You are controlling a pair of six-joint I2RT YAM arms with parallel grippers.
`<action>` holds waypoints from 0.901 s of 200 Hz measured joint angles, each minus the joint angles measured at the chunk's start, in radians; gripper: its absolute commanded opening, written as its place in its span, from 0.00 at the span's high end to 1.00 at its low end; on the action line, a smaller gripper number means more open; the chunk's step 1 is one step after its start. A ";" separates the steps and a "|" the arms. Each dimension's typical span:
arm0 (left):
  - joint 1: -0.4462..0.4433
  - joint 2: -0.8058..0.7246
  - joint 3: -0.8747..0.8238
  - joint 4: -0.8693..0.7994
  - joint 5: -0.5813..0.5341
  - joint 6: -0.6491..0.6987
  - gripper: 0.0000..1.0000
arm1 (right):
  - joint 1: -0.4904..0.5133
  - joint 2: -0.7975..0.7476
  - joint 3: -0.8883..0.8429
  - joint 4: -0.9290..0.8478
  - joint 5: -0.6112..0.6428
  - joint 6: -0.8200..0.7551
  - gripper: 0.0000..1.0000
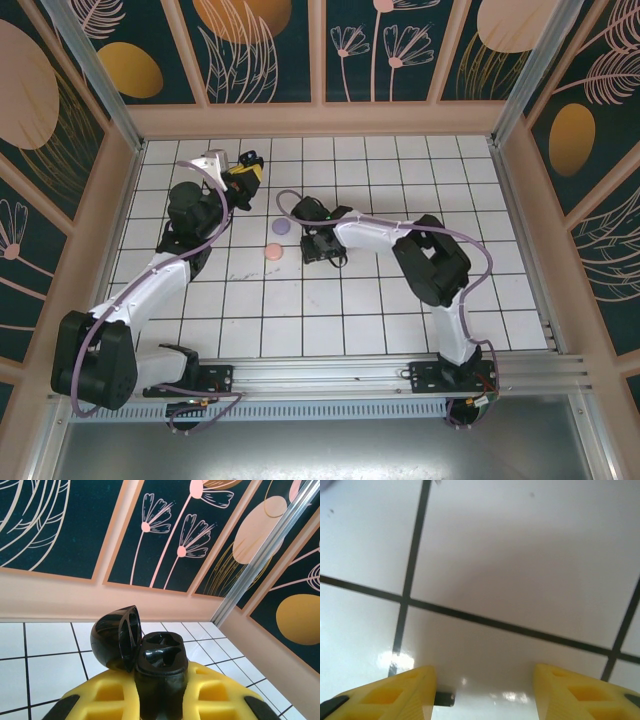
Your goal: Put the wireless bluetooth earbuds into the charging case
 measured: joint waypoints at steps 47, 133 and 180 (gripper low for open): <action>0.000 0.006 0.000 0.007 0.008 -0.005 1.00 | 0.000 -0.075 -0.047 -0.001 -0.031 0.042 0.44; 0.000 0.008 0.000 0.026 0.026 -0.016 1.00 | -0.017 -0.088 -0.025 0.055 -0.159 0.020 0.42; 0.000 0.008 0.000 0.026 0.026 -0.018 1.00 | -0.026 -0.032 -0.017 0.091 -0.230 0.019 0.43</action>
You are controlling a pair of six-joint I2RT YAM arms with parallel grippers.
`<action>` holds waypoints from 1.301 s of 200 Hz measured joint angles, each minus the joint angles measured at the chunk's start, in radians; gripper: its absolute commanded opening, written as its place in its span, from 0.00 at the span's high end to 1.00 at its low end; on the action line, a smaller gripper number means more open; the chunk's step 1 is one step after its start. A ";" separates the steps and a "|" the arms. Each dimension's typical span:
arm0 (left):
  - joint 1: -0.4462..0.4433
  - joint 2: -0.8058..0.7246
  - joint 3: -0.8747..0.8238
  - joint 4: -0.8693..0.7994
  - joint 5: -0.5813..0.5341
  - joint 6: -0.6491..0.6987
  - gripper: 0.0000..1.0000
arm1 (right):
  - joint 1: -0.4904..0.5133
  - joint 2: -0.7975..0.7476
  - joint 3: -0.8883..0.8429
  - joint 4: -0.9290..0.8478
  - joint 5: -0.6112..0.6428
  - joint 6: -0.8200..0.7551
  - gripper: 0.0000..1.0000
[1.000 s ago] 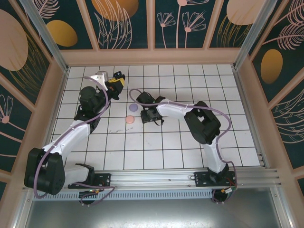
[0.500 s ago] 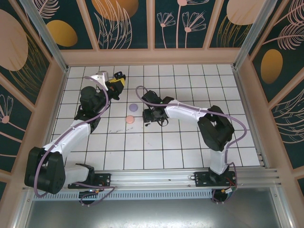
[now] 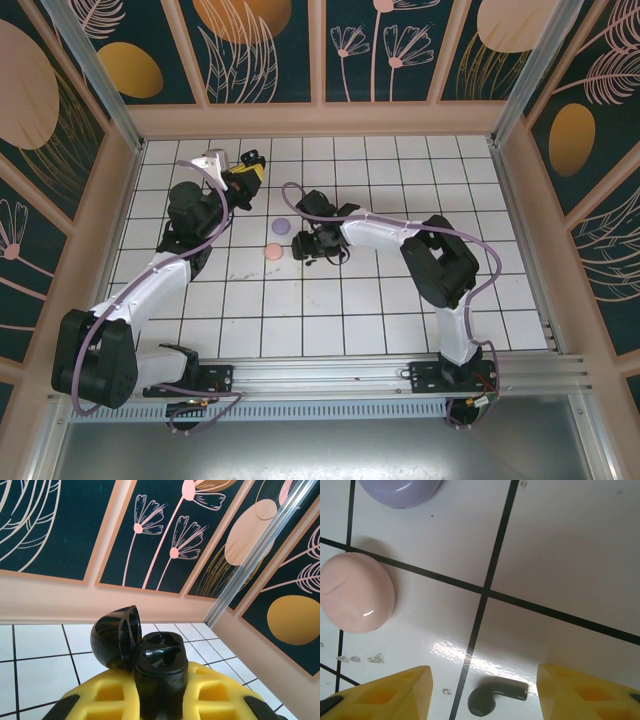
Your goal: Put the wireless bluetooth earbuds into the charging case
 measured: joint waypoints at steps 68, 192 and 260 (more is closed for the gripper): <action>0.000 0.000 0.000 0.000 0.000 0.000 1.00 | 0.000 0.003 -0.035 0.051 -0.051 0.008 0.44; 0.000 0.000 0.000 0.003 0.000 0.000 1.00 | 0.046 -0.068 -0.146 0.080 -0.053 0.042 0.46; 0.000 0.000 0.000 0.003 0.000 -0.004 1.00 | 0.054 -0.121 -0.108 0.002 0.060 0.067 0.45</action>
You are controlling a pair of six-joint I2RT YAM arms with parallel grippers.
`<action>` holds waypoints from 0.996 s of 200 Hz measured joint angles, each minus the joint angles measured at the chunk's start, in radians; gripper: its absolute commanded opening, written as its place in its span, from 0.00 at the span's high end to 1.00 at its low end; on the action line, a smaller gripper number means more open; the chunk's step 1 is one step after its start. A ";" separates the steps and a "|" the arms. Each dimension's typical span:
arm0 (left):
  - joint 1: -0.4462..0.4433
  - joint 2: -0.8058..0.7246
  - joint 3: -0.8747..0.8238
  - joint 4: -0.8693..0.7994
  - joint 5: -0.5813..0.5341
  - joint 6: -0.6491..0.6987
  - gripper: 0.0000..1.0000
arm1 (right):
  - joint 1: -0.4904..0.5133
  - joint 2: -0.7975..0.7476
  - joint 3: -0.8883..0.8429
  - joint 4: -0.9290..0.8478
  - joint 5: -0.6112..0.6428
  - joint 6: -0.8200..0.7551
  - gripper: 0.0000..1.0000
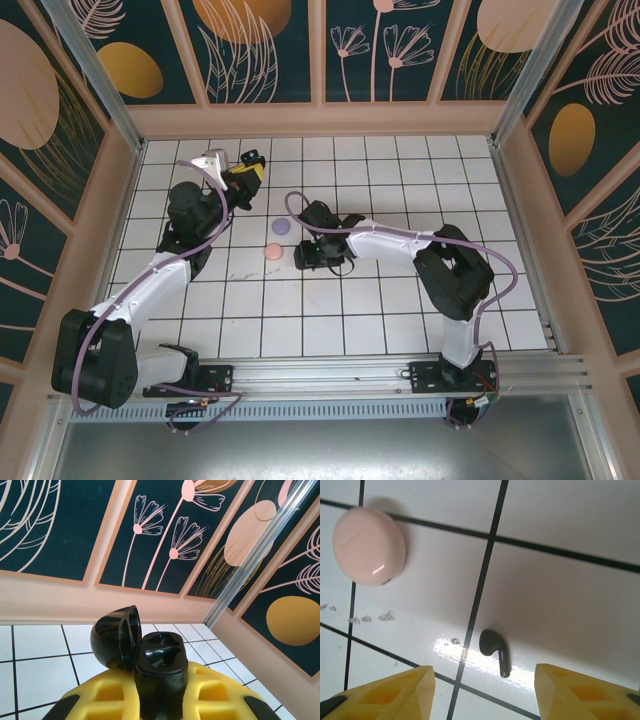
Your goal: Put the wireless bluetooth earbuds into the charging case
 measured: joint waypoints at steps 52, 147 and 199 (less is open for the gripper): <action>0.000 0.000 0.000 -0.001 0.000 0.001 1.00 | 0.028 0.066 0.145 -0.099 0.108 -0.035 0.54; 0.000 -0.011 0.001 -0.009 0.000 0.005 1.00 | 0.058 0.178 0.211 -0.173 0.162 -0.089 0.64; 0.000 -0.012 0.001 -0.009 0.000 0.005 1.00 | 0.060 0.208 0.220 -0.181 0.178 -0.095 0.66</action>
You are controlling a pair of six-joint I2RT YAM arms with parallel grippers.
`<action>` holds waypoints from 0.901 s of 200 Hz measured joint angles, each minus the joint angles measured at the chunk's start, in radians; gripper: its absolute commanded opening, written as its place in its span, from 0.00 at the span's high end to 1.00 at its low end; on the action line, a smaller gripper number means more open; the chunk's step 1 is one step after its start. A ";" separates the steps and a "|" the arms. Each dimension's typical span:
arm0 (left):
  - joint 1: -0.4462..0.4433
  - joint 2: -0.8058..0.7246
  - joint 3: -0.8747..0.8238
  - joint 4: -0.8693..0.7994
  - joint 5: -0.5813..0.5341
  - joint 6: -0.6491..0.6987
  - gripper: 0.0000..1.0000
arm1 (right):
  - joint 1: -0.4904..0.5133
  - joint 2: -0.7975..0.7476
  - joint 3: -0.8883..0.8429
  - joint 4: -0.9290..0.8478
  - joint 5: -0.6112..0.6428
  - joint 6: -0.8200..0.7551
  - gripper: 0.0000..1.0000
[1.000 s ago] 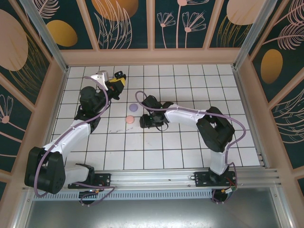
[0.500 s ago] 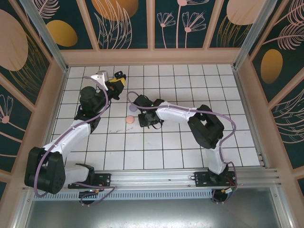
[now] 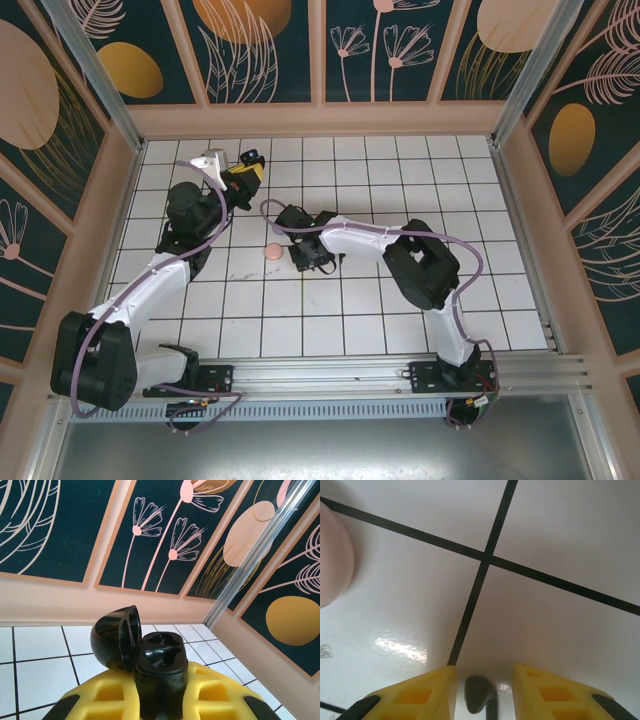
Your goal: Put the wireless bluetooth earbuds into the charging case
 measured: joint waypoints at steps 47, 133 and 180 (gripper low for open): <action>0.000 0.000 0.000 0.000 0.000 0.000 1.00 | 0.000 0.005 0.003 -0.002 0.003 -0.011 0.70; 0.000 0.000 0.000 0.000 0.000 0.000 1.00 | 0.008 0.008 0.010 0.002 0.006 -0.018 0.91; 0.000 0.000 0.000 0.000 0.000 0.000 1.00 | 0.012 0.006 0.011 0.002 0.018 -0.018 0.98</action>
